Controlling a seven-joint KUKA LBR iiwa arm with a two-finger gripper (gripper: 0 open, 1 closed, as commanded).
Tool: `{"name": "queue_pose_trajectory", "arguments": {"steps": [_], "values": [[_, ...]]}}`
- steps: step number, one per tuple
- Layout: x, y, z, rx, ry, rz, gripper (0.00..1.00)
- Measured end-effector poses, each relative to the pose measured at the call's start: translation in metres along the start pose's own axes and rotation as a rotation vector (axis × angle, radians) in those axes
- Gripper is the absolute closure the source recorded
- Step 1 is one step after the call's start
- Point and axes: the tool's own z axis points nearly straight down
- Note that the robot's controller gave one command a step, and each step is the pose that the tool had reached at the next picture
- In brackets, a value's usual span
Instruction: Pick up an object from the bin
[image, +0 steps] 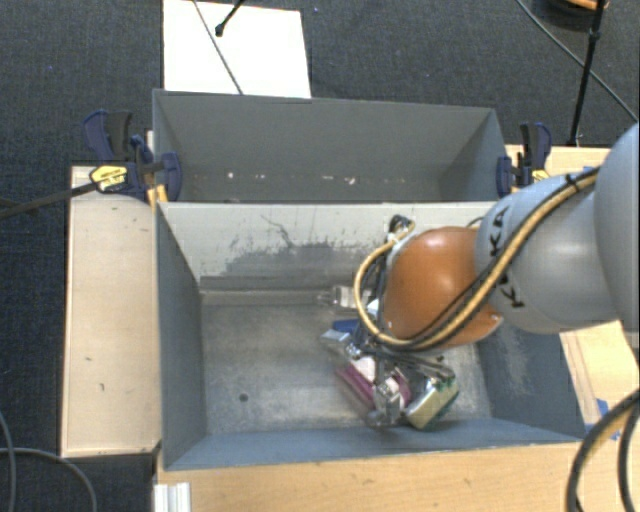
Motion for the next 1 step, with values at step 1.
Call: {"name": "queue_pose_trajectory", "arguments": {"steps": [1], "values": [[0.0179, 0.0026, -0.0642, -0.002, 0.016, -0.070, 0.00]]}}
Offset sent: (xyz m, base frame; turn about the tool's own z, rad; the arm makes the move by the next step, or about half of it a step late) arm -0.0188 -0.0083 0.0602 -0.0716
